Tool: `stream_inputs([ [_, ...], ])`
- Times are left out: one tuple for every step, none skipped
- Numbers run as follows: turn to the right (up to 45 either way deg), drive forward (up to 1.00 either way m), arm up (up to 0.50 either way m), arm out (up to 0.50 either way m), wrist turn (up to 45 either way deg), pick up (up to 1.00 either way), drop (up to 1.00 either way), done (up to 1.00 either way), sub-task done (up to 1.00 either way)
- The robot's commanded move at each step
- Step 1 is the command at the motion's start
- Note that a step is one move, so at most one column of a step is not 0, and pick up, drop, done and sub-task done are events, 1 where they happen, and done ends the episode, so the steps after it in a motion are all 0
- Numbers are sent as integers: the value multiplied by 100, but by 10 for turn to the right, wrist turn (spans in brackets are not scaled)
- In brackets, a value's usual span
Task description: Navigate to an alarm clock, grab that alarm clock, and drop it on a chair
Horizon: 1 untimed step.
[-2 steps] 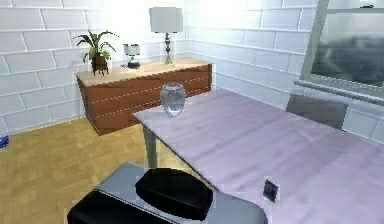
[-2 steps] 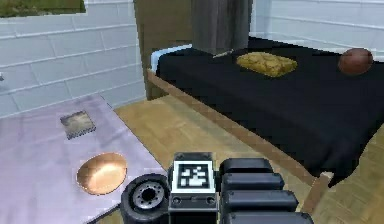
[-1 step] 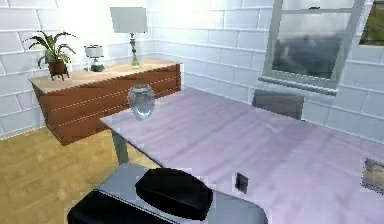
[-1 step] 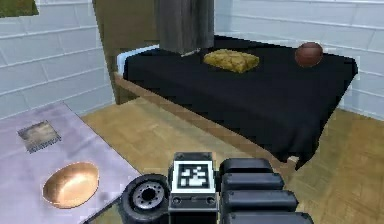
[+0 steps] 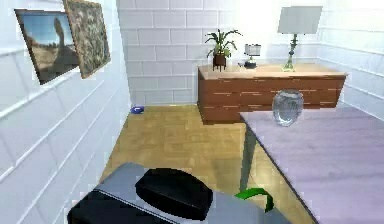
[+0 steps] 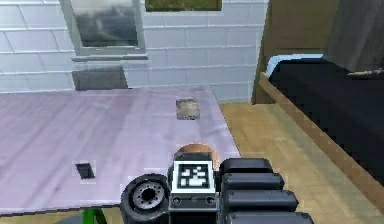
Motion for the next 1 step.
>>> stream_inputs([
  [360,0,0,0,0,0,0,0,0],
])
